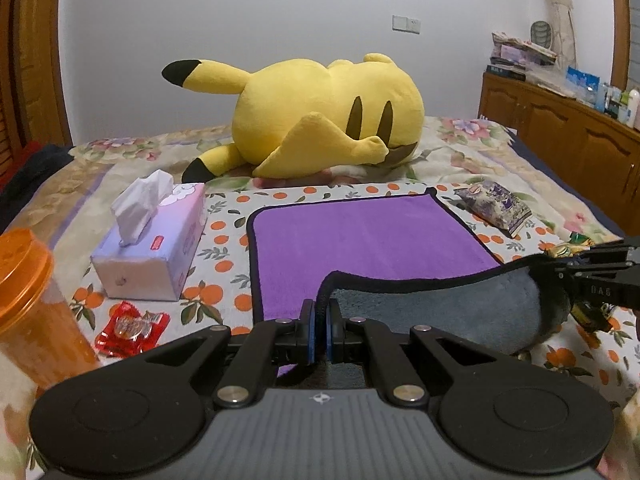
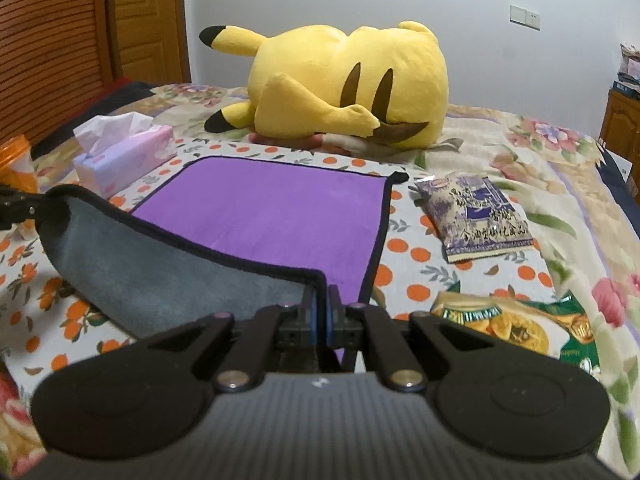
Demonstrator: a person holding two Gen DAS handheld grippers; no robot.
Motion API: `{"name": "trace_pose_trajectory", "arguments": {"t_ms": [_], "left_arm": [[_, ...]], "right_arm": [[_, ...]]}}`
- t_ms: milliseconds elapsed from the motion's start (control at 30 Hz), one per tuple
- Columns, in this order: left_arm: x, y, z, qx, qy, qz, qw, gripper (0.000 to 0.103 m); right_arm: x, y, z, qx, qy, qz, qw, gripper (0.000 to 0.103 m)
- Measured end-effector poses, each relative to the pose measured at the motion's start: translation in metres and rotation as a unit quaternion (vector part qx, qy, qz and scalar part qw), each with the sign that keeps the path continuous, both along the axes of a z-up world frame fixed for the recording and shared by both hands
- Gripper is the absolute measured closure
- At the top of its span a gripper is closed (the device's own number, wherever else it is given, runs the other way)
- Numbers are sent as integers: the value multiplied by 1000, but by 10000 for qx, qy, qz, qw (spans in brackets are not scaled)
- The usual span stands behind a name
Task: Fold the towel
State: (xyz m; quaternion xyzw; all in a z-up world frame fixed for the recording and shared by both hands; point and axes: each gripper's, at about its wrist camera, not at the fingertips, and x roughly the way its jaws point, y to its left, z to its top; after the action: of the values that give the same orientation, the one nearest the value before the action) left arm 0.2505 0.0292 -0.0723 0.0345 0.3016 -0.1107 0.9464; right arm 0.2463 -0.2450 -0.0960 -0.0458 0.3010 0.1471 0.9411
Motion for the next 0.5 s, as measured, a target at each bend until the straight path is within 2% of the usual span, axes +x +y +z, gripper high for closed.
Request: {"name": "trace_pose_trajectory", "arguments": {"t_ms": [233, 500], "left_arm": [[13, -3, -5, 117, 24, -42, 9999, 97], [17, -1, 4, 58, -72, -45, 9999, 97]], "right_arm": [[15, 0, -3, -74, -52, 38, 10000, 98], [27, 4, -1, -174, -146, 106, 9997, 98]]}}
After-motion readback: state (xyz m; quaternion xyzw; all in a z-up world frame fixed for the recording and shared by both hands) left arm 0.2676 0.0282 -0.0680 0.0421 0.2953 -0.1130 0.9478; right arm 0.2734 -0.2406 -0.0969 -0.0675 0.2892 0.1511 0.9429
